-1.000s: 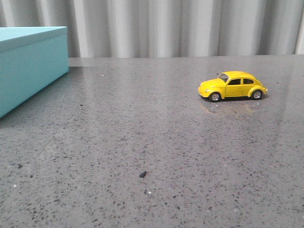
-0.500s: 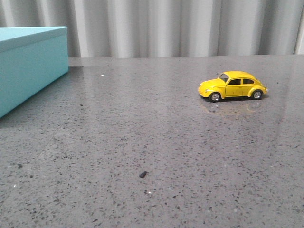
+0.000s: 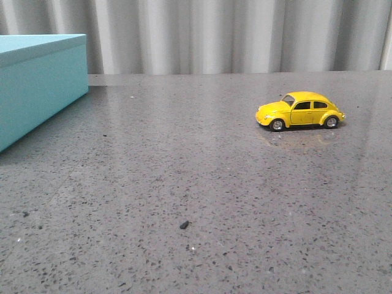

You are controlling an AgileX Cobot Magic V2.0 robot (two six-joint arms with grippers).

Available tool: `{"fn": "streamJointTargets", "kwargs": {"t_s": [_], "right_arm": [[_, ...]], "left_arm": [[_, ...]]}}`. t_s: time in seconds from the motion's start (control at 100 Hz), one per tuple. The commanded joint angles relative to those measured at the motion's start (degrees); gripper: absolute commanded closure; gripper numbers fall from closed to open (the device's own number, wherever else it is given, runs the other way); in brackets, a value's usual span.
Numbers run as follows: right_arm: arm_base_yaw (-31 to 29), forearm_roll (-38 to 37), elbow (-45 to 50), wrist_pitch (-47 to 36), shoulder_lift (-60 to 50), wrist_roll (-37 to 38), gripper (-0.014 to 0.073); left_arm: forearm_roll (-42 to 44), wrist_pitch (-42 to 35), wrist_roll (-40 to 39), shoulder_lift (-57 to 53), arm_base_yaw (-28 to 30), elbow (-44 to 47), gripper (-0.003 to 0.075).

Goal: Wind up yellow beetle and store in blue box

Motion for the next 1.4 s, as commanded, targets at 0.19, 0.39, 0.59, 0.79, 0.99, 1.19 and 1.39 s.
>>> {"fn": "streamJointTargets", "kwargs": {"t_s": [0.19, 0.39, 0.59, 0.79, 0.99, 1.19, 1.39], "right_arm": [[-0.3, 0.0, 1.2, -1.8, -1.0, -0.5, 0.0654], [-0.3, 0.0, 1.2, -7.2, -1.0, -0.5, 0.0654], [-0.3, 0.0, 1.2, -14.2, -1.0, -0.5, 0.0654], [-0.3, 0.0, 1.2, -20.5, -1.0, -0.5, 0.0654], [-0.3, -0.1, 1.2, -20.8, -1.0, -0.5, 0.0654], [-0.3, -0.1, 1.2, -25.9, -1.0, -0.5, 0.0654], [-0.3, -0.1, -1.0, -26.4, -1.0, -0.5, 0.0654]], "left_arm": [[-5.7, -6.6, -0.4, -1.9, -0.3, 1.4, 0.0741], [-7.8, -8.1, -0.4, -1.9, -0.3, 1.4, 0.0741], [-7.9, -10.3, -0.4, -1.9, -0.3, 1.4, 0.0741], [-7.9, -11.1, -0.4, -1.9, -0.3, 1.4, 0.0741], [-7.9, -14.3, -0.4, -1.9, -0.3, 1.4, 0.0741], [-7.5, -18.1, -0.4, -1.8, -0.3, 1.4, 0.0741], [-7.5, -18.5, -0.4, -1.8, -0.3, 0.8, 0.0741]]}}
